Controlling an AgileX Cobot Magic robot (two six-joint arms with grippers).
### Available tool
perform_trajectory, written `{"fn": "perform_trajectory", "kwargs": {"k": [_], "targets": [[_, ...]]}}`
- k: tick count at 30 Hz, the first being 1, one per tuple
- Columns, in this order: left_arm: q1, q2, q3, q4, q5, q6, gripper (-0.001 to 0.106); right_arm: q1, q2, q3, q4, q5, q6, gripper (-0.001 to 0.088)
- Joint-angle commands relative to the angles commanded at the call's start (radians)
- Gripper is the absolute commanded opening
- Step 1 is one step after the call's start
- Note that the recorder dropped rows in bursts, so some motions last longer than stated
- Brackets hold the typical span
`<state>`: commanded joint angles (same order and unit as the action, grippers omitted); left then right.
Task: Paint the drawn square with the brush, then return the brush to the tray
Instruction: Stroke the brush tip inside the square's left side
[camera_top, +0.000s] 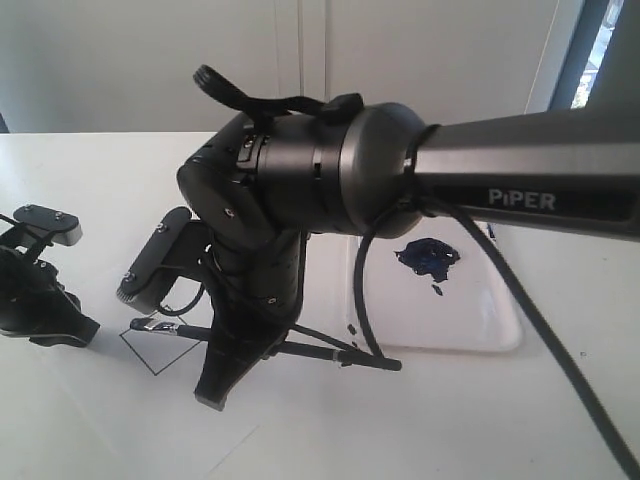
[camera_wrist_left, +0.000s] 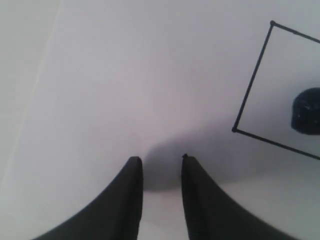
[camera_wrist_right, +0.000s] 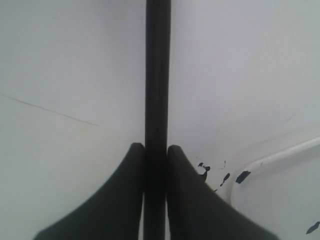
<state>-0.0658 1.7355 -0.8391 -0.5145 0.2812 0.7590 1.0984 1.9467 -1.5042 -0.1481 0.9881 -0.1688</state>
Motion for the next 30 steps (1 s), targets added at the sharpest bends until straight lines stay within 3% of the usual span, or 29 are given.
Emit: {"fn": "perform_trajectory", "kwargs": {"k": [30], "targets": [[0.000,0.000,0.000,0.000,0.004,-0.003,0.034,0.000,0.051,0.000,0.024,-0.065,0.000,0.0000]]}}
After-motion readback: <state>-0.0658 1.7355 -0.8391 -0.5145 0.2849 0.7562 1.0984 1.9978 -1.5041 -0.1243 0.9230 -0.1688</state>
